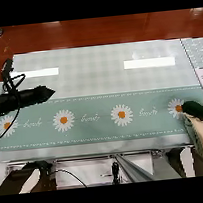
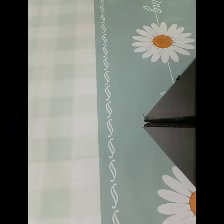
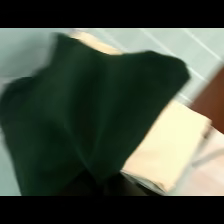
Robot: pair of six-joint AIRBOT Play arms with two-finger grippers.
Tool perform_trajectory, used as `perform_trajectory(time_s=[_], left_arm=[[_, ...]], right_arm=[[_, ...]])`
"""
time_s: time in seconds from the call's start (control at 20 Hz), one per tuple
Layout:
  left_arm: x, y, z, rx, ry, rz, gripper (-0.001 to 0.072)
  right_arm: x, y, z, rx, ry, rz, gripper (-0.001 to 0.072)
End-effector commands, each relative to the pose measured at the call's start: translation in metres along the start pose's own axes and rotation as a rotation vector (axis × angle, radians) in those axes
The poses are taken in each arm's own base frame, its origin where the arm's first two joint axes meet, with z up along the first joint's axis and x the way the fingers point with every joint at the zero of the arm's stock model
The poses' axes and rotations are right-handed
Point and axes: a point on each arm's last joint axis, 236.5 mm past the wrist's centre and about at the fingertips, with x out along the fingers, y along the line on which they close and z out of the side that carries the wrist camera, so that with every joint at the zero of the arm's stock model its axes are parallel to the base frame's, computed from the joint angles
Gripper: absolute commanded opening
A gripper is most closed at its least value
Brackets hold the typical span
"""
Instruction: Fold the shirts.
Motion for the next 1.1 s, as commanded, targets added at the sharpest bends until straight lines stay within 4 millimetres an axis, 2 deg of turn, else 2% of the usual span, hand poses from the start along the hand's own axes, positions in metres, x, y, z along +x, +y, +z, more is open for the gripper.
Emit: perform_trajectory(time_s=[0.0,0.05,0.1,0.2,0.25,0.3,0.35,0.4,0.45,0.5,0.55,0.65,0.7,0.75,0.8,0.85,0.9,0.95,1.05], left_arm=[[0.0,0.001,0.003,0.0,-0.011,0.003,0.0018],[0.0,0.001,0.003,0.001,-0.011,0.003,0.0018],[0.0,0.001,0.002,0.001,-0.011,0.003,0.0018],[0.001,0.002,0.003,0.0,-0.012,0.005,0.0018],[0.002,0.003,0.007,-0.003,-0.026,0.01,0.0018],[0.003,0.005,0.012,-0.007,-0.047,0.013,0.0018],[0.003,0.003,0.017,0.002,-0.047,0.01,0.0017],[0.003,-0.003,0.014,0.041,0.005,-0.006,0.0017],[0.004,-0.014,0.015,0.072,0.051,-0.03,0.0017],[0.007,-0.025,0.022,0.121,0.069,-0.05,0.0017],[0.007,-0.042,0.036,0.161,0.068,-0.075,0.0017],[-0.001,-0.088,0.075,0.261,0.024,-0.133,0.0016],[-0.007,-0.113,0.095,0.315,-0.015,-0.161,0.0016],[-0.012,-0.133,0.113,0.388,-0.053,-0.157,0.0015],[-0.014,-0.14,0.124,0.439,-0.066,-0.106,0.0015],[-0.01,-0.137,0.127,0.477,-0.061,-0.026,0.0015],[-0.003,-0.13,0.122,0.505,-0.046,0.045,0.0015],[0.009,-0.115,0.112,0.516,-0.008,0.118,0.0016],[0.041,-0.071,0.075,0.448,0.105,0.223,0.0016]], right_arm=[[0.016,-0.076,-0.046,0.195,0.02,-0.301,0.0153],[0.023,-0.078,-0.047,0.215,0.024,-0.318,0.0531],[0.032,-0.067,-0.039,0.181,0.021,-0.28,0.0622],[0.049,-0.032,-0.017,0.102,0.015,-0.142,0.0623],[0.055,-0.008,-0.004,0.073,0.009,-0.051,0.0622],[0.059,0.026,0.013,0.043,-0.006,0.083,0.0616],[0.058,0.061,0.033,0.022,-0.043,0.227,0.0602],[0.05,0.106,0.051,-0.008,-0.077,0.411,0.0482],[0.039,0.147,0.06,-0.046,-0.097,0.578,0.0303],[0.024,0.188,0.066,-0.083,-0.113,0.732,0.0146],[0.004,0.235,0.067,-0.143,-0.132,0.894,0.0024],[-0.033,0.317,0.048,-0.276,-0.165,1.107,0.0024],[-0.044,0.351,0.028,-0.376,-0.187,1.152,0.0024],[-0.051,0.383,0.001,-0.494,-0.199,1.168,0.0024],[-0.05,0.407,-0.027,-0.608,-0.201,1.153,0.0024],[-0.039,0.428,-0.06,-0.726,-0.178,1.111,0.0024],[-0.02,0.438,-0.085,-0.801,-0.137,1.051,0.0024],[0.005,0.442,-0.103,-0.854,-0.089,0.97,0.0024],[0.062,0.43,-0.124,-0.919,0.032,0.775,0.0025]])
